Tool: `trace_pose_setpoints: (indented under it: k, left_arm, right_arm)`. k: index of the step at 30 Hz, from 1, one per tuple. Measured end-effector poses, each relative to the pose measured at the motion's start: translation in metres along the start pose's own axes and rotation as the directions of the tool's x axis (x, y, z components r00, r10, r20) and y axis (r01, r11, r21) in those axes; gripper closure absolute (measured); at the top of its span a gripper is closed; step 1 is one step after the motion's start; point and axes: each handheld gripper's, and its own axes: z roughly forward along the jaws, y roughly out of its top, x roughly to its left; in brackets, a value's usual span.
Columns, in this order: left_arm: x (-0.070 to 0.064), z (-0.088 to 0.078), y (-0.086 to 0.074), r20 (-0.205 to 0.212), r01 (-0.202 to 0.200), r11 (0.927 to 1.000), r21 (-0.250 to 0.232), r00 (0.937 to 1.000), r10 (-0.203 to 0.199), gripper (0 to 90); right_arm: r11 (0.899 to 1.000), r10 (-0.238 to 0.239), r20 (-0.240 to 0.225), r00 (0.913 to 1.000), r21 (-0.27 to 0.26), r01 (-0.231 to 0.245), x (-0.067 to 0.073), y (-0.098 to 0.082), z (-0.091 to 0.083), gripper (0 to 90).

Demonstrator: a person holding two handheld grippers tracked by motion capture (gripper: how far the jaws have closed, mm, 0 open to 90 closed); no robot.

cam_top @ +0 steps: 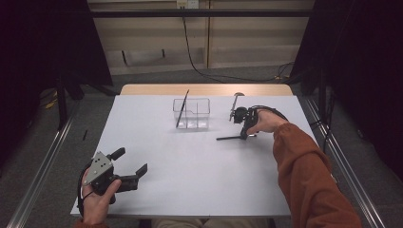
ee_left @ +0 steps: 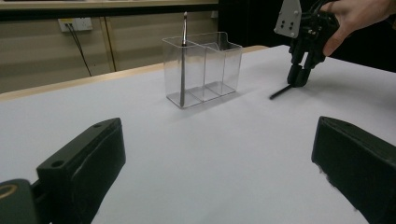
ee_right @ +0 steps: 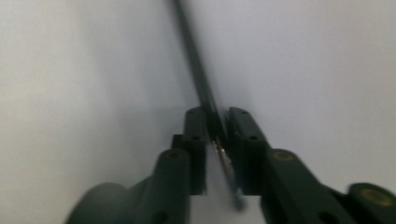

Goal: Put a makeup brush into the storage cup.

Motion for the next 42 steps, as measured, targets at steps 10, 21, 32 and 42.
trace_pose_setpoints:
  k: [10,21,32,42]
  left_arm:
    - [0.0,0.0,0.0,-0.002,-0.002,1.0,0.0,1.0,0.002,2.8]
    - [0.001,0.001,0.0,0.0,-0.006,1.0,0.002,1.0,0.006,2.8]
    - [0.0,0.001,0.001,-0.001,-0.009,1.0,0.003,1.0,0.009,2.8]
    - [0.001,0.001,0.001,0.002,-0.008,1.0,-0.002,1.0,0.008,2.8]
  right_arm:
    - [1.0,0.017,-0.005,0.9998,-0.009,-0.017,0.0,-0.002,0.0,84.7]
    - [0.999,0.044,-0.001,0.999,-0.028,-0.044,0.002,-0.005,-0.002,84.7]
    - [0.993,0.082,-0.028,0.9962,-0.086,-0.085,0.004,-0.011,-0.008,84.7]
    - [0.982,0.122,-0.044,0.9916,-0.143,-0.127,0.008,-0.018,-0.017,84.7]
